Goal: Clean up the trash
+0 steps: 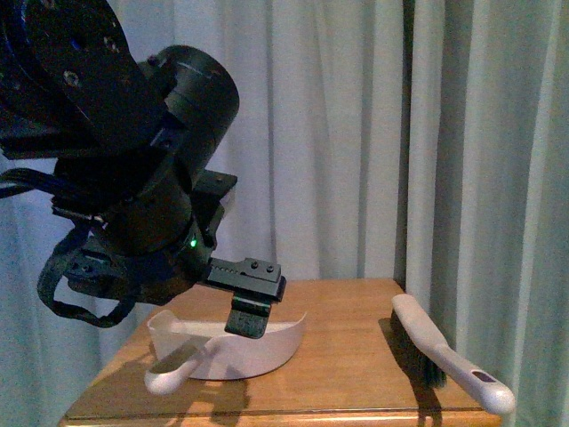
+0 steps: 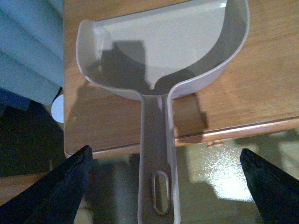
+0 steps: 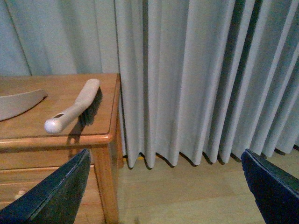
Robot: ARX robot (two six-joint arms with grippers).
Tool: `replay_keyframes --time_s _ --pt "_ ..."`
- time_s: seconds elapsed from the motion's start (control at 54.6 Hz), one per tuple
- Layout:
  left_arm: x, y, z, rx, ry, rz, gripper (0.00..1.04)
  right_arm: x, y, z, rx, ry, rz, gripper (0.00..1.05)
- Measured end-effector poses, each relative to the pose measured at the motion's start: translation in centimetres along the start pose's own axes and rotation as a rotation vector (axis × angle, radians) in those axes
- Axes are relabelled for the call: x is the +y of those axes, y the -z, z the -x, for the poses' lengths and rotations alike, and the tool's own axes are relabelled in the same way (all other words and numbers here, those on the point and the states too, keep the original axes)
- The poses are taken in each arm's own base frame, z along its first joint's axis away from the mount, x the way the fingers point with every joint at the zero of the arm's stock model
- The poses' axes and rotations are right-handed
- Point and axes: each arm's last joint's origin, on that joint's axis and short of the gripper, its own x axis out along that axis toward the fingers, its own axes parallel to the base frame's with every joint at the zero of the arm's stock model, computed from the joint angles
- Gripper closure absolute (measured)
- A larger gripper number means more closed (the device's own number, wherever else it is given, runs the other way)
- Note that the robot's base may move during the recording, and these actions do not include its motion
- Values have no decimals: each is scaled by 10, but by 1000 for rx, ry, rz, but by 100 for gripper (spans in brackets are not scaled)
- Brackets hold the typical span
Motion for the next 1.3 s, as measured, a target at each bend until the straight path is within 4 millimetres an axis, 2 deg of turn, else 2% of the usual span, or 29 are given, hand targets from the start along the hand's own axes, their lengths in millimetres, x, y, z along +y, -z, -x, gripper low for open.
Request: replay_keyframes --time_s 0.201,0.421,0.567,0.787,0.988,1.025,1.299 --pt "0 9 -26 59 -17 3 8 0 0 0 0 0 0 7" --pt "4 14 -42 65 -31 13 8 0 0 0 0 0 0 7" --pt "10 23 -54 94 -44 18 8 0 0 0 0 0 0 7" --pt "8 34 -62 120 -27 13 8 0 0 0 0 0 0 7" --pt "6 35 -64 116 -22 13 8 0 0 0 0 0 0 7" --pt "6 35 -65 117 -22 11 11 0 0 0 0 0 0 7" --pt "5 35 -66 109 -15 6 54 0 0 0 0 0 0 7"
